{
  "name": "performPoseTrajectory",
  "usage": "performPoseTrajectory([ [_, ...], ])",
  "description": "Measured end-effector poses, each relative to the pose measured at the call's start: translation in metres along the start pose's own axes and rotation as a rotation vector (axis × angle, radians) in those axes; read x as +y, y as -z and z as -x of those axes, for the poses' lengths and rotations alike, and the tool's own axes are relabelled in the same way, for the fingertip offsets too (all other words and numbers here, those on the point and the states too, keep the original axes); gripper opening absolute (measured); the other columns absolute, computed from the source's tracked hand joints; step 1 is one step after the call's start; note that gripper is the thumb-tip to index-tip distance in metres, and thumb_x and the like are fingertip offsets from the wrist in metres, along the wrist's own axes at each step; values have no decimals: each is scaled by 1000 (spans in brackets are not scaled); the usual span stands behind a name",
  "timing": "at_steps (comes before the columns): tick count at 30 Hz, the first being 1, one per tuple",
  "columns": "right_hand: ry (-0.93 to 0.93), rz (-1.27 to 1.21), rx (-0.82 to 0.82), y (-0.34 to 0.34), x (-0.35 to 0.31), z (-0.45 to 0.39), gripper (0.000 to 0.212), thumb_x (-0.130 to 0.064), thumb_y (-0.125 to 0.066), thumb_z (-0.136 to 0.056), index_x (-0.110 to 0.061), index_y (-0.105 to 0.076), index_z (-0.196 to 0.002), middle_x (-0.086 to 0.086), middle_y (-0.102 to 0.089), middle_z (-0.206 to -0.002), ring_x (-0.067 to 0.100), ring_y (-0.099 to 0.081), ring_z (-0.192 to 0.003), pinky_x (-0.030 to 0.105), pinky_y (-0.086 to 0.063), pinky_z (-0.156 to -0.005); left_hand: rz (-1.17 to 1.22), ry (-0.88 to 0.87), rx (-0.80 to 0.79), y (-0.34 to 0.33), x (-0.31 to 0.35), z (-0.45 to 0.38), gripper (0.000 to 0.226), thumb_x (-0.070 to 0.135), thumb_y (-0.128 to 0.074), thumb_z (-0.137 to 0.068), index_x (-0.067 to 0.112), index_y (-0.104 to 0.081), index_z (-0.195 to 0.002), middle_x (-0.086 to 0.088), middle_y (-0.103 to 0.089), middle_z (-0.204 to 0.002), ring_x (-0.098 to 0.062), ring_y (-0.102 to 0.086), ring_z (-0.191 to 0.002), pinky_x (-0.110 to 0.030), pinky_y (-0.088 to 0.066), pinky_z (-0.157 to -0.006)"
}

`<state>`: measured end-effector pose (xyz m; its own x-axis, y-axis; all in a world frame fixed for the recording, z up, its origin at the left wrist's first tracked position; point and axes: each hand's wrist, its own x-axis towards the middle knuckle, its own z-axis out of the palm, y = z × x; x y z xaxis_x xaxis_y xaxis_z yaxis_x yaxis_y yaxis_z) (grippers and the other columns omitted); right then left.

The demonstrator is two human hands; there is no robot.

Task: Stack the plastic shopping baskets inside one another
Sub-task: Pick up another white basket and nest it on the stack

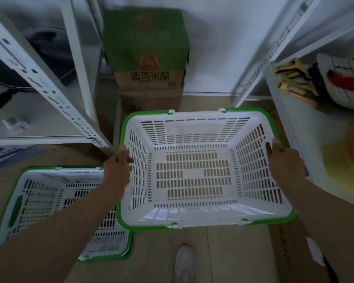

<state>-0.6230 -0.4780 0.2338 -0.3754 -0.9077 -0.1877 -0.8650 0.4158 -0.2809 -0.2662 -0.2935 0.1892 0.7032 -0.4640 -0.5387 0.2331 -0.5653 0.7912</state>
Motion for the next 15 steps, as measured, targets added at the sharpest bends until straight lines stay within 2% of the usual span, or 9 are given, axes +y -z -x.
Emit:
performPoseTrajectory([
  [4, 68, 132, -2, 0, -18, 22, 80, -67, -13, -95, -2, -58, -106, 18, -53, -75, 30, -51, -62, 37, -37, -56, 5, 60, 9, 41, 6, 2, 53, 56, -43, -100, 12, -55, -71, -4, -45, -59, -18, -37, -46, -25, -35, -47],
  [6, 95, 103, -1, -1, -30, 37, 85, -69, -17, -92, 3, -61, -102, 26, -62, -85, 38, -61, -75, 45, -48, -65, 11, 66, 36, 62, 9, 4, 53, 53, -44, -101, 11, -55, -71, -5, -44, -58, -18, -35, -45, -24, -34, -46],
  [8, 125, 81, -3, 2, -42, 56, 79, -62, -26, -93, 6, -63, -107, 32, -64, -102, 45, -63, -95, 50, -49, -81, 21, 54, 43, 85, 13, 5, 51, 50, -44, -102, 11, -55, -71, -5, -43, -57, -18, -34, -45, -24, -33, -46],
  [10, 176, 88, -40, 3, -55, 77, 69, -55, -30, -97, 5, -62, -112, 32, -63, -109, 47, -61, -102, 49, -48, -85, 8, 49, 52, 108, 14, 4, 50, 49, -43, -102, 11, -55, -72, -5, -43, -56, -17, -35, -45, -23, -33, -46],
  [13, 226, 145, -75, -3, -71, 105, 67, -50, -24, -99, 2, -61, -115, 30, -63, -108, 45, -61, -99, 44, -43, -74, 1, 63, 85, 142, 13, 1, 52, 52, -43, -101, 11, -56, -72, -5, -44, -56, -18, -35, -45, -23, -33, -47],
  [14, 254, 165, -89, -5, -76, 115, 65, -50, -21, -100, 1, -61, -112, 27, -63, -102, 42, -62, -92, 38, -39, -67, 8, 63, 91, 154, 12, -1, 52, 52, -43, -101, 11, -56, -71, -6, -43, -56, -18, -34, -46, -24, -32, -47],
  [15, 263, 164, -94, -7, -81, 125, 64, -50, -20, -101, -1, -61, -100, 23, -62, -89, 37, -61, -77, 30, -36, -61, 15, 58, 98, 167, 11, -2, 52, 51, -44, -101, 11, -56, -70, -6, -43, -56, -18, -33, -45, -23, -31, -47],
])
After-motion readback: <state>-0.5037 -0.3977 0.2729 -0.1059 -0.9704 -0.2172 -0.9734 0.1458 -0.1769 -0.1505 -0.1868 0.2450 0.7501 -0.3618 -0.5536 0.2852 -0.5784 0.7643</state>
